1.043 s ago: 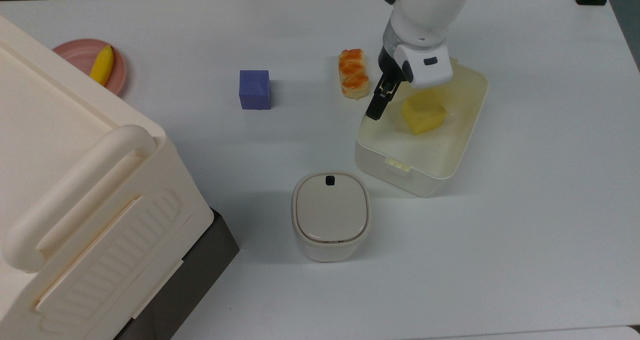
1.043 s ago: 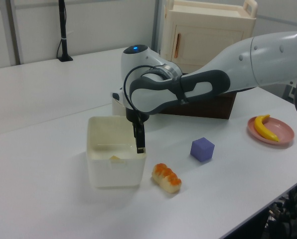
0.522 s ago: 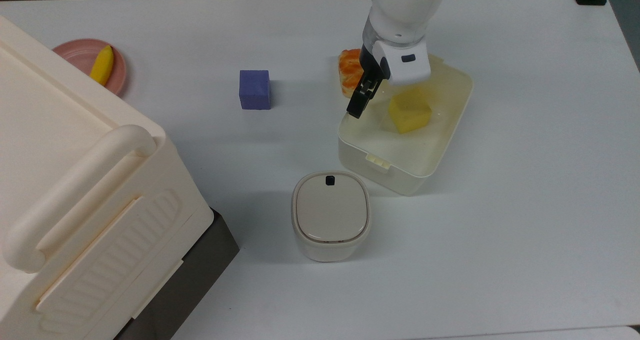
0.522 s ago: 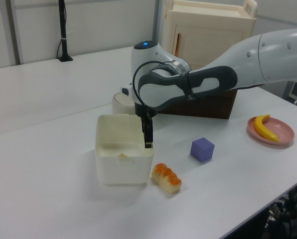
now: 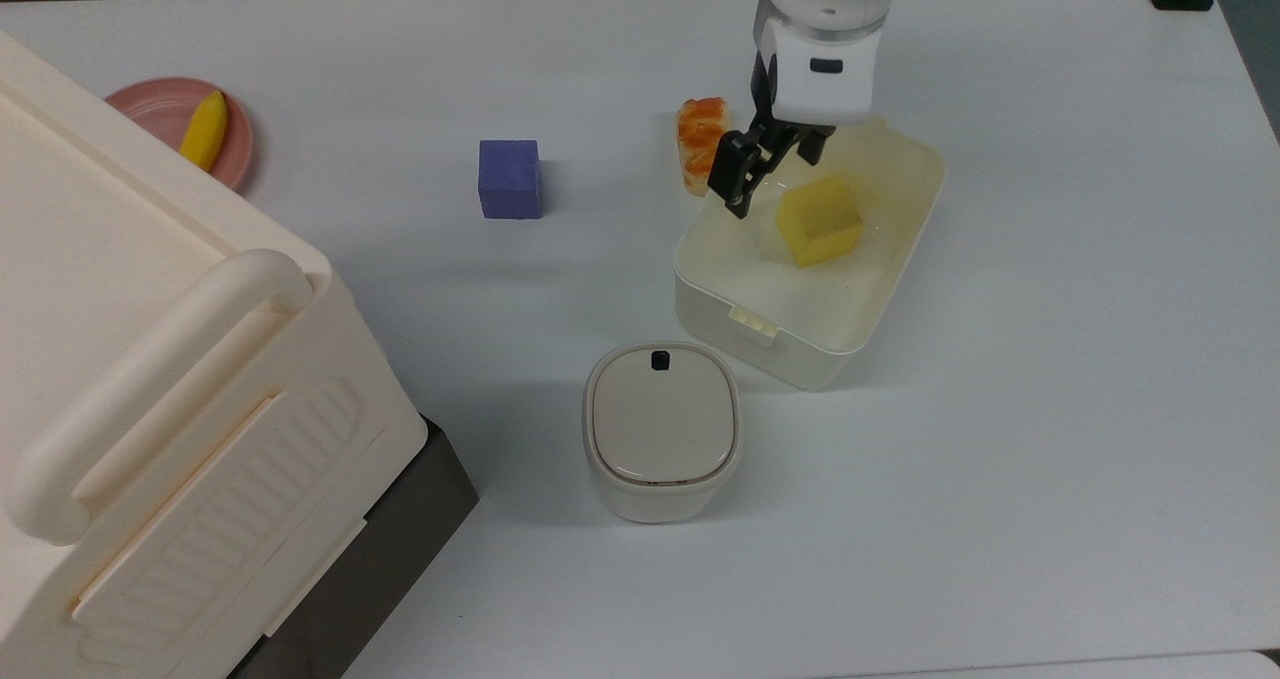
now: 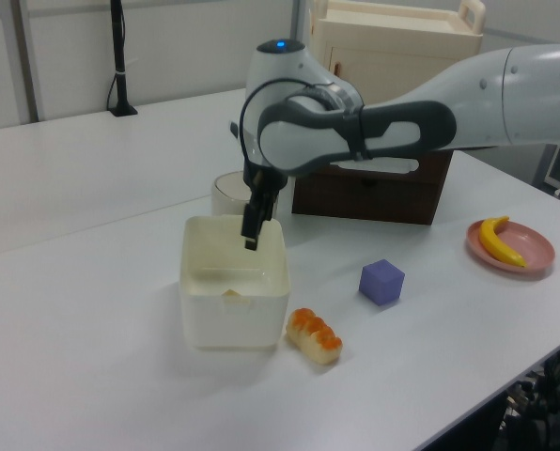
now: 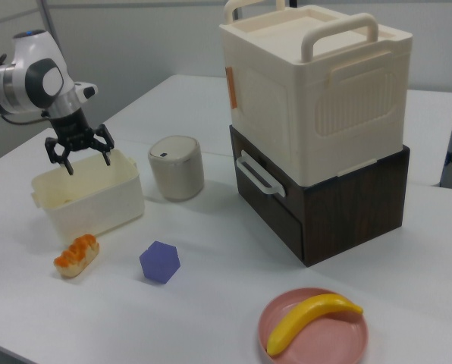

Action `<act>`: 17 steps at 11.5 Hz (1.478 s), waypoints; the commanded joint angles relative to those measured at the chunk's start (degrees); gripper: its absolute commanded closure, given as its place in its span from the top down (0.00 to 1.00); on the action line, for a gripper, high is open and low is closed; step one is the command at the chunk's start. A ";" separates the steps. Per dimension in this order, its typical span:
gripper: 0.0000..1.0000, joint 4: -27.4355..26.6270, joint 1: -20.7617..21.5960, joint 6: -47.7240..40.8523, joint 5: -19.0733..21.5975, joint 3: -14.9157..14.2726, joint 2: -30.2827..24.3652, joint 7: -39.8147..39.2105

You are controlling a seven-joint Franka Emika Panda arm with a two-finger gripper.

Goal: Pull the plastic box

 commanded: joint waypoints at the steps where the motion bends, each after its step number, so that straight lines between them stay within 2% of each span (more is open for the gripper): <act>1: 1.00 0.38 0.26 0.34 2.61 -0.83 -2.72 21.48; 2: 1.00 0.38 -0.26 -2.36 2.00 -1.18 -4.39 28.45; 3: 1.00 0.56 -2.10 -7.08 1.21 -1.44 -6.93 31.39; 5: 1.00 2.74 -7.18 -18.94 0.50 -1.71 -11.59 32.91; 7: 1.00 4.76 -13.07 -21.01 0.05 -2.58 -15.02 33.00; 8: 1.00 5.65 -14.32 -21.54 0.23 -4.59 -16.26 33.09; 10: 1.00 6.01 -14.42 -21.28 3.12 -6.19 -16.44 33.09; 13: 1.00 6.45 -14.16 -20.76 3.84 -6.98 -15.83 32.57; 15: 1.00 6.27 -13.98 -20.58 6.37 -6.98 -15.48 32.13; 17: 1.00 6.27 -12.58 -20.75 7.18 -8.73 -15.56 32.21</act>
